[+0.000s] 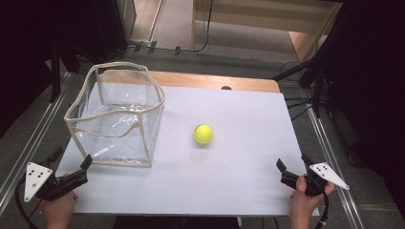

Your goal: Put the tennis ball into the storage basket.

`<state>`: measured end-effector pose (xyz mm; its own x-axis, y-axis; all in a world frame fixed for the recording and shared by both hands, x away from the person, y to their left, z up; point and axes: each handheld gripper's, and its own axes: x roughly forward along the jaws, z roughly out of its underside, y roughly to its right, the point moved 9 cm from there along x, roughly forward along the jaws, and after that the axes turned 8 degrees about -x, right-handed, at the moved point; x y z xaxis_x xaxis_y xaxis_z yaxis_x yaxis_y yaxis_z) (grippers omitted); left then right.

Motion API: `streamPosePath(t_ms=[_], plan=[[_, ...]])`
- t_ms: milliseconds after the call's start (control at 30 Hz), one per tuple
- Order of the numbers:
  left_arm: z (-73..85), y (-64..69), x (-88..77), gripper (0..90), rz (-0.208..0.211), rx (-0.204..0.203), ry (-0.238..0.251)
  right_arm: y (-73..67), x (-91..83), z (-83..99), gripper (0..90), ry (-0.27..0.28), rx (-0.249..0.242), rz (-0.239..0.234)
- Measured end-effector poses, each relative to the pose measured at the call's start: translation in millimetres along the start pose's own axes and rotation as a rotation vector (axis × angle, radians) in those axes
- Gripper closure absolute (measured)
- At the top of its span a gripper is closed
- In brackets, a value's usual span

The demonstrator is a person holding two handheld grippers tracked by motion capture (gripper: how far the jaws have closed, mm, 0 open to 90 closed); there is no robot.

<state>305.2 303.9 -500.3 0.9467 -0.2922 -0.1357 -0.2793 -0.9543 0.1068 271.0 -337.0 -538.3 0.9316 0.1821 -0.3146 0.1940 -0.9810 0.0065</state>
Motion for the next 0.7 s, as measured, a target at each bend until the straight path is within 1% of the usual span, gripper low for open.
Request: streamPosePath(t_ms=[67, 133, 167, 200, 233, 267, 300, 333, 367, 467, 500, 533, 567, 700], plan=[[0.3, 0.3, 0.1, 6.9, -0.001, 0.003, -0.002, -2.1, -0.4, -1.1, 0.0, 0.004, -0.023, -0.008], [0.5, 0.3, -0.1, 6.9, -0.002, 0.005, -0.004, -3.7, -0.6, -1.8, 0.0, 0.002, -0.024, -0.011], [0.6, 0.3, -0.3, 6.9, -0.001, 0.005, -0.005, -5.0, -0.4, -3.3, 0.0, -0.001, -0.039, -0.012], [0.6, 0.3, -0.3, 6.9, -0.001, 0.005, -0.005, -5.0, -0.4, -3.3, 0.0, -0.001, -0.039, -0.012], [0.7, 0.4, -0.3, 6.9, -0.004, 0.008, -0.005, -5.8, -0.2, -4.5, 0.0, -0.007, -0.054, -0.007], [0.7, 0.4, -0.3, 6.9, -0.004, 0.008, -0.005, -5.8, -0.2, -4.5, 0.0, -0.007, -0.054, -0.007], [0.9, 1.3, 0.0, 6.9, -0.002, 0.015, -0.005, -8.3, 0.0, -6.4, 0.0, -0.019, -0.067, -0.013], [0.9, 1.3, 0.0, 6.9, -0.002, 0.015, -0.005, -8.3, 0.0, -6.4, 0.0, -0.019, -0.067, -0.013], [1.0, 1.7, 0.1, 6.9, -0.006, 0.015, -0.005, -9.9, 0.3, -9.0, 0.0, -0.03, -0.087, -0.008], [1.3, 2.5, 0.8, 6.9, -0.007, 0.025, -0.007, -12.2, 0.6, -12.5, 0.0, -0.035, -0.092, 0.0], [1.3, 2.5, 0.7, 6.9, -0.008, 0.027, -0.006, -14.7, 0.6, -14.1, 0.0, -0.042, -0.092, -0.008], [1.4, 2.5, 0.7, 6.9, -0.007, 0.029, -0.006, -17.3, 2.6, -19.1, 0.0, -0.042, -0.112, -0.016], [1.4, 2.6, 0.9, 6.9, -0.009, 0.029, -0.006, -20.1, 2.6, -20.9, 0.0, -0.05, -0.112, -0.028], [2.0, 3.4, 0.9, 6.9, -0.011, 0.031, -0.011, -26.3, 6.3, -30.7, 0.0, -0.056, -0.137, -0.046]])
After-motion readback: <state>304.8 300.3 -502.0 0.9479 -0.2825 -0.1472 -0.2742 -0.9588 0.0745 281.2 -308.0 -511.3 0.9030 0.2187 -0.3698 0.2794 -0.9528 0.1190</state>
